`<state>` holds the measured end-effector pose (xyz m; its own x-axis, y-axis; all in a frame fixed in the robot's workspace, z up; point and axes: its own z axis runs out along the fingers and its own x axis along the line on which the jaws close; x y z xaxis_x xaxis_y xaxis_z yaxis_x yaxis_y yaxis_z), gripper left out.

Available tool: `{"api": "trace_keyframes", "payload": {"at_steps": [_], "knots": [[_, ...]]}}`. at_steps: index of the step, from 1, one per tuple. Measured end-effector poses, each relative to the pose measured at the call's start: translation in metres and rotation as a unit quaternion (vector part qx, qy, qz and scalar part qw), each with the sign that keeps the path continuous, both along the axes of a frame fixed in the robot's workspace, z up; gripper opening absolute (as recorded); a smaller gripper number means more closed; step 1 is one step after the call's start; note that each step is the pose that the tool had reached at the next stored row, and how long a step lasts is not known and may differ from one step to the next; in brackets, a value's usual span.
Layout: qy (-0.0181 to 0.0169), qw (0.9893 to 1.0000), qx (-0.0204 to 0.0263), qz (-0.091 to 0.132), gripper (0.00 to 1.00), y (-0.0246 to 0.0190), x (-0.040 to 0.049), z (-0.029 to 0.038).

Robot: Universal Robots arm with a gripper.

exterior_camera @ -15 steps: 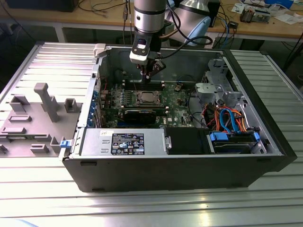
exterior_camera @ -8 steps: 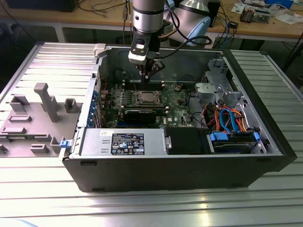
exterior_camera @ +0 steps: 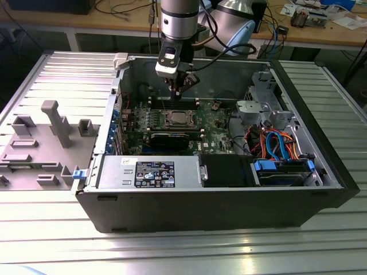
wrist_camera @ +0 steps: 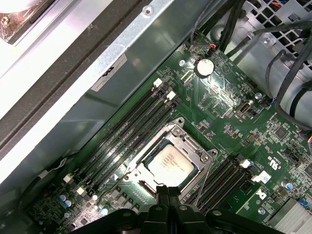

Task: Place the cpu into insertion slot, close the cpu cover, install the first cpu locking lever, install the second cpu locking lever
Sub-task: 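Install the first cpu locking lever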

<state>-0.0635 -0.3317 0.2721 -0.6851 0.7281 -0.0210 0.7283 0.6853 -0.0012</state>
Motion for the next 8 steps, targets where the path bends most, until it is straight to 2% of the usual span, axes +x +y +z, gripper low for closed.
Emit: {"api": "trace_keyframes", "payload": {"at_steps": [2,5,7,8], "knots": [[0.0,1.0,0.0,0.001,0.11,0.0,0.0,0.0],[0.0,0.9999,0.0,0.015,0.11,0.0,-0.0001,0.0],[0.0,0.9995,0.0,0.032,0.11,0.0,-0.0001,0.0],[0.0,0.9985,0.0,0.056,0.11,0.0,-0.0001,0.0]]}}
